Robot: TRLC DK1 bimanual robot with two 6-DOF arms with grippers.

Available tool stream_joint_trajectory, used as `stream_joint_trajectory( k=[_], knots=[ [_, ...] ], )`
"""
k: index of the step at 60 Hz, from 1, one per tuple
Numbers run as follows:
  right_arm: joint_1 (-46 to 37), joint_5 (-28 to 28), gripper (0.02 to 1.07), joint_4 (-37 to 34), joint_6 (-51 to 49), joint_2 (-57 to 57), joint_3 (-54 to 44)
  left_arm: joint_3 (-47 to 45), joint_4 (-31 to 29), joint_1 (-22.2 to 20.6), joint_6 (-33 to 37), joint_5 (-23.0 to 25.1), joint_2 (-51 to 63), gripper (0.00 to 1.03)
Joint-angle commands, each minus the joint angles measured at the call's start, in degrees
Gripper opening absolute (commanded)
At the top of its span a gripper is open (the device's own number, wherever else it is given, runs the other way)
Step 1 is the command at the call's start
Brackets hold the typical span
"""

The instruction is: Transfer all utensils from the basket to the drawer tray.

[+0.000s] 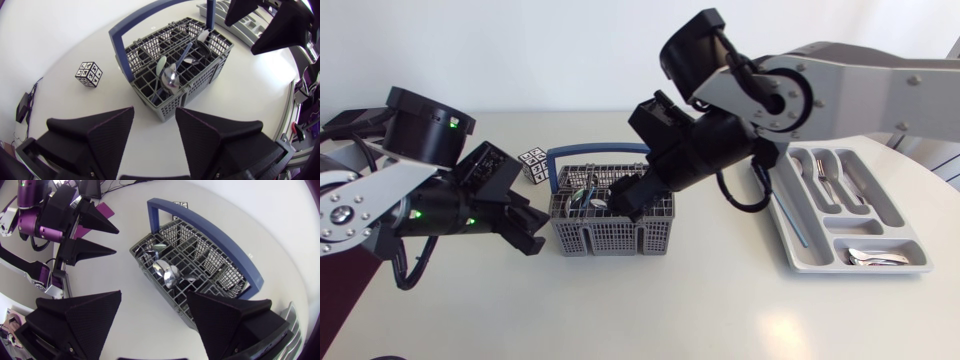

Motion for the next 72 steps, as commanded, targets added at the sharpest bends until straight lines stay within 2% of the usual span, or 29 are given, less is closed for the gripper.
stream_joint_trajectory(
  k=[1, 11, 15, 22, 30, 33, 50, 63, 66, 72],
  knots=[
    [2.0, -0.7, 0.95, -1.9, 2.3, 3.8, 3.5, -2.8, 1.1, 1.4, 2.6, 1.3, -1.1, 0.6],
    [4.1, -1.1, 0.94, -2.5, 5.9, 9.6, 8.8, -7.0, 6.0, 4.7, 8.0, 6.4, -3.5, 0.6],
    [4.1, -1.1, 0.93, -2.5, 7.2, 11.5, 10.4, -8.8, 7.0, 6.5, 11.4, 11.4, -5.4, 0.61],
    [4.1, -1.9, 0.92, -2.5, 9.5, 14.0, 13.3, -10.3, 8.3, 7.8, 14.1, 15.9, -7.2, 0.61],
    [4.3, -2.0, 0.82, -2.5, 12.2, 15.9, 16.6, -10.5, 8.3, 9.0, 16.4, 20.4, -6.9, 0.61],
    [4.7, -1.9, 0.82, -2.5, 12.9, 16.9, 17.8, -10.6, 8.5, 9.1, 17.6, 20.9, -6.0, 0.62],
    [5.4, -1.9, 0.61, -4.2, 16.0, 21.9, 23.2, -11.0, 11.6, 12.5, 22.7, 23.5, 0.0, 0.64],
    [6.9, -0.5, 0.61, -5.4, 17.1, 22.6, 24.0, -10.6, 12.2, 15.2, 24.6, 25.6, 2.1, 0.64],
    [7.0, -0.2, 0.55, -5.6, 17.3, 23.1, 24.0, -10.6, 12.3, 15.3, 24.8, 25.8, 2.2, 0.64],
    [7.1, 0.3, 0.51, -7.1, 17.5, 24.4, 25.1, -10.6, 12.9, 15.2, 25.0, 26.3, 2.9, 0.64]
  ],
)
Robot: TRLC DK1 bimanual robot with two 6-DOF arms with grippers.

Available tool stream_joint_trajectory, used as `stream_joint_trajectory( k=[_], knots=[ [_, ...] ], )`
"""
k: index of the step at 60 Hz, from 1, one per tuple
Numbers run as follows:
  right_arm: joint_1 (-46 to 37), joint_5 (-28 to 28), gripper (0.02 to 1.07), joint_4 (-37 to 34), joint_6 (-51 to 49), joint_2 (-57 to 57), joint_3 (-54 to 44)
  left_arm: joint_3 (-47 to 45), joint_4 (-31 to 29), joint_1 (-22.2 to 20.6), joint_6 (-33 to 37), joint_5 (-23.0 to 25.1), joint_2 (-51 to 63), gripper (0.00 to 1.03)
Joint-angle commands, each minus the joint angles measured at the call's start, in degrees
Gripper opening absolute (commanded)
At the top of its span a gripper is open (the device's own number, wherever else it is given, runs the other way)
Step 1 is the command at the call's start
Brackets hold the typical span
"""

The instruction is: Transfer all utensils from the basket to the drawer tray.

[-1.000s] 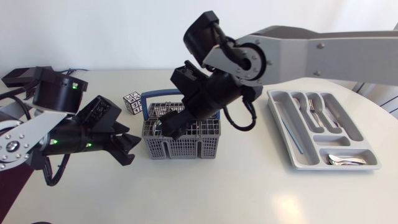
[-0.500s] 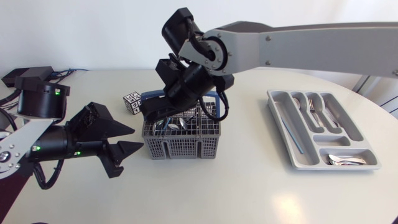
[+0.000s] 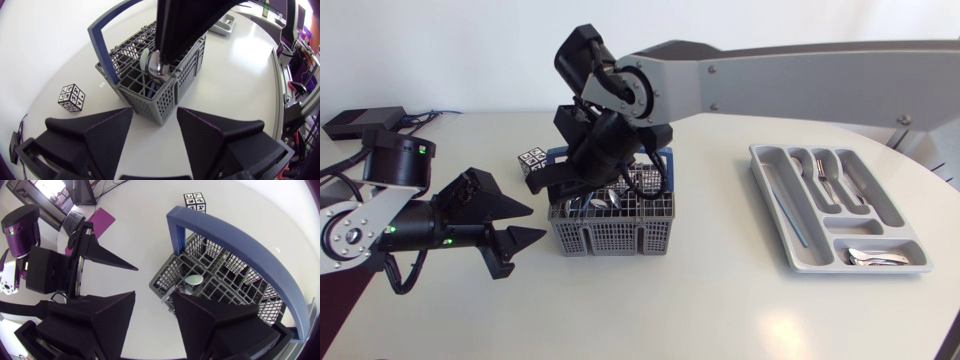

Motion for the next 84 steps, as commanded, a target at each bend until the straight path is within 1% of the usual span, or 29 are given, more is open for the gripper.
stream_joint_trajectory(
  k=[1, 4, 10, 21, 25, 31, 40, 44, 46, 59, 72, 78, 84],
  knots=[
    [0.6, 0.8, 0.5, -1.6, 2.2, 3.0, 1.5, -1.4, 0.6, 0.4, 1.5, 1.0, 1.3, 0.64],
    [0.7, 1.1, 0.46, -1.7, 2.4, 3.2, 1.5, -1.3, 1.0, 0.4, 1.5, 1.1, 2.1, 0.64],
    [1.3, 2.3, 0.46, -2.0, 2.4, 3.8, 1.9, -1.3, 1.5, 0.4, 1.5, 1.4, 2.6, 0.64],
    [1.6, 3.3, 0.25, -2.0, 2.2, 5.2, 2.4, -1.5, 1.9, 0.2, 1.5, 1.6, 3.1, 0.64],
    [1.6, 4.1, 0.22, -1.9, 1.9, 5.0, 2.3, -1.6, 1.9, 0.2, 1.7, 1.6, 3.2, 0.64],
    [1.8, 5.6, 0.22, -1.8, 1.8, 4.6, 2.3, -1.6, 1.9, 0.3, 1.7, 1.7, 3.2, 0.64],
    [1.8, 6.0, 0.13, -0.5, 1.2, 4.9, 1.7, -2.0, 1.9, 0.1, 1.7, 1.9, 3.1, 0.64],
    [1.9, 6.2, 0.12, 0.0, 0.8, 4.6, 1.5, -2.2, 1.9, -0.1, 1.7, 1.9, 3.2, 0.64],
    [2.0, 6.3, 0.09, 0.2, 0.5, 4.2, 1.2, -2.4, 1.9, -0.2, 1.7, 1.9, 3.1, 0.64],
    [3.0, 7.0, 0.08, 1.2, -0.8, 2.0, -0.6, -2.4, 2.1, -0.4, 1.5, 1.9, 3.2, 0.64],
    [3.0, 6.7, 0.08, 1.2, -2.3, -2.6, -1.3, -2.4, 2.4, -0.6, 1.4, 1.9, 3.3, 0.64],
    [2.9, 5.4, 0.08, 1.2, -2.8, -4.5, -1.4, -2.6, 2.4, -0.8, 1.3, 1.9, 3.3, 0.64],
    [2.3, 1.6, 0.08, 1.2, -2.9, -5.9, -1.3, -2.7, 2.4, -1.1, 1.1, 1.9, 3.3, 0.64]
  ],
)
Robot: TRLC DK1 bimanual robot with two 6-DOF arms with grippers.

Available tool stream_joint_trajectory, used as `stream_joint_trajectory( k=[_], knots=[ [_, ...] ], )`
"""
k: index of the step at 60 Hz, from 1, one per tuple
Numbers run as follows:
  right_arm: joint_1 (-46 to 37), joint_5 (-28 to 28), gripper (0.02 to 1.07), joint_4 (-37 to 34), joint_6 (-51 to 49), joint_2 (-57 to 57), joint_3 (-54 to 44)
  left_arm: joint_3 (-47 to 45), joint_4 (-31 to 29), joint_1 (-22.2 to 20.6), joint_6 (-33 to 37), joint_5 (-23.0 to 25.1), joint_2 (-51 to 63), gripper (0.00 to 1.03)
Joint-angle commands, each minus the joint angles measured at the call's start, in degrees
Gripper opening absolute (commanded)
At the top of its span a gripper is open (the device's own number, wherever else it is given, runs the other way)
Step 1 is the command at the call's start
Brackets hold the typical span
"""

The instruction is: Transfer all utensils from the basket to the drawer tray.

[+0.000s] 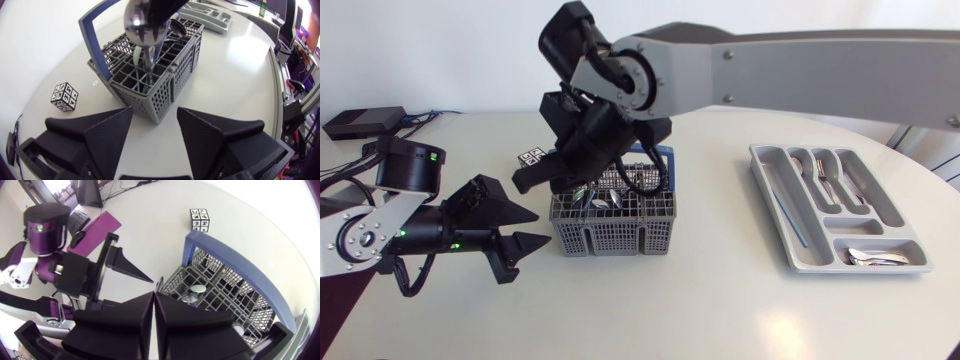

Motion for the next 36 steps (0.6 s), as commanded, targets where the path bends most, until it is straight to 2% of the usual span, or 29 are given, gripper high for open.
stream_joint_trajectory(
  k=[1, 10, 22, 36],
  knots=[
    [-0.4, -2.2, 0.08, 0.3, -0.6, -2.4, -1.1, -1.7, 0.5, -0.5, 0.8, 0.8, 0.9, 0.64],
    [-2.1, -8.9, 0.08, -0.9, -0.6, -4.8, -0.1, -1.7, 0.5, -1.2, 0.7, 0.8, 0.9, 0.64],
    [-4.1, -10.3, 0.08, -4.2, -1.2, -12.0, 1.6, -1.3, 0.6, -1.3, -0.2, 0.8, 0.6, 0.64],
    [-8.8, -11.4, 0.08, -12.0, -4.2, -20.7, 1.1, 0.5, 0.6, -3.4, -3.3, 0.3, 0.2, 0.64]
  ],
)
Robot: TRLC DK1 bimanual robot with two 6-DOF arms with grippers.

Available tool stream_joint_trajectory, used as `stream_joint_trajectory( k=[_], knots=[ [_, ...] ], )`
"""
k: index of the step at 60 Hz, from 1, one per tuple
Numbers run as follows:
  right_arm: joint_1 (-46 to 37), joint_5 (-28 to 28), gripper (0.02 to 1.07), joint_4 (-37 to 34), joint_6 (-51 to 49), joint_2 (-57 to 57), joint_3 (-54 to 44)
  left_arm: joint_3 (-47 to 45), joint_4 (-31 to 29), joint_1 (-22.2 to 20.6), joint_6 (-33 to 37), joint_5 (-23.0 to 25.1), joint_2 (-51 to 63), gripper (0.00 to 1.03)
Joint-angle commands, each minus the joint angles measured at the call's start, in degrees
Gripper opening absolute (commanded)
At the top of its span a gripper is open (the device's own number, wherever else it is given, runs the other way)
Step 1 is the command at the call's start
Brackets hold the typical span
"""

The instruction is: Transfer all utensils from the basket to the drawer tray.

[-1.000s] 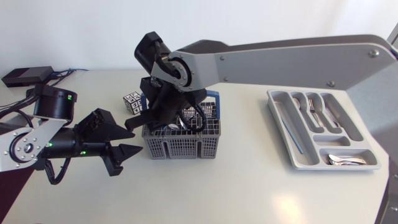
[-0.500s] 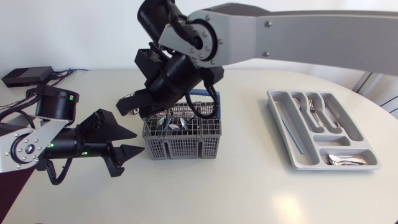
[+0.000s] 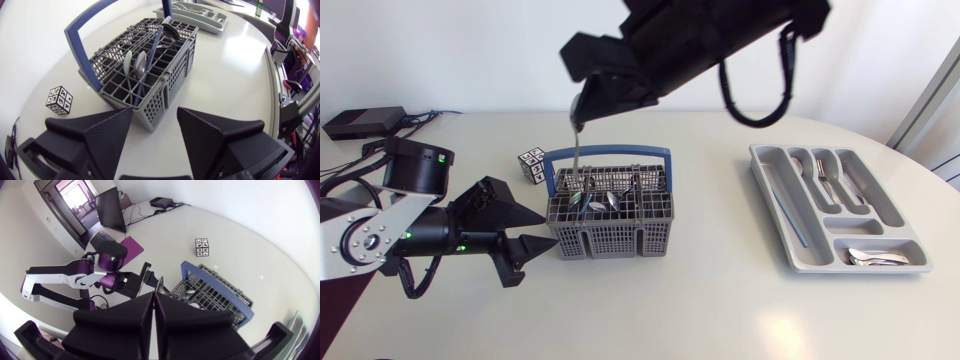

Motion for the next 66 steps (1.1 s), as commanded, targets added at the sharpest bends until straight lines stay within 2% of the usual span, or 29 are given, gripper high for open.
stream_joint_trajectory(
  k=[1, 10, 17, 30, 38, 53, 56, 66],
  knots=[
    [-1.9, -0.4, 0.08, -3.1, -2.2, -3.5, 0.0, 0.6, 0.6, -1.1, -1.8, 0.1, 0.2, 0.64],
    [-8.7, -0.5, 0.08, -8.4, -5.4, -11.0, -5.0, 1.9, 0.6, -2.6, -3.3, -2.0, 0.0, 0.64],
    [-17.2, -0.4, 0.08, -13.3, -9.9, -15.7, -9.1, 2.9, 0.4, -3.0, -3.8, -3.3, -0.7, 0.64],
    [-39.8, -0.1, 0.08, -21.0, -26.2, -22.1, -19.4, 4.4, -2.3, -2.3, -3.8, -4.5, -2.8, 0.64],
    [-53.2, 2.0, 0.08, -20.8, -36.2, -22.4, -25.6, 5.2, -3.6, -2.6, -3.9, -5.0, -3.4, 0.64],
    [-67.7, 11.1, 0.08, -10.5, -47.7, -20.6, -37.4, 6.2, -5.2, -5.4, -4.3, -7.4, -3.9, 0.64],
    [-69.2, 13.0, 0.08, -6.1, -48.6, -20.3, -39.5, 6.3, -5.4, -5.7, -4.3, -7.6, -4.0, 0.64],
    [-71.7, 16.5, 0.08, 2.1, -51.2, -16.5, -44.4, 6.7, -6.3, -6.4, -4.6, -8.1, -4.5, 0.64]
  ],
)
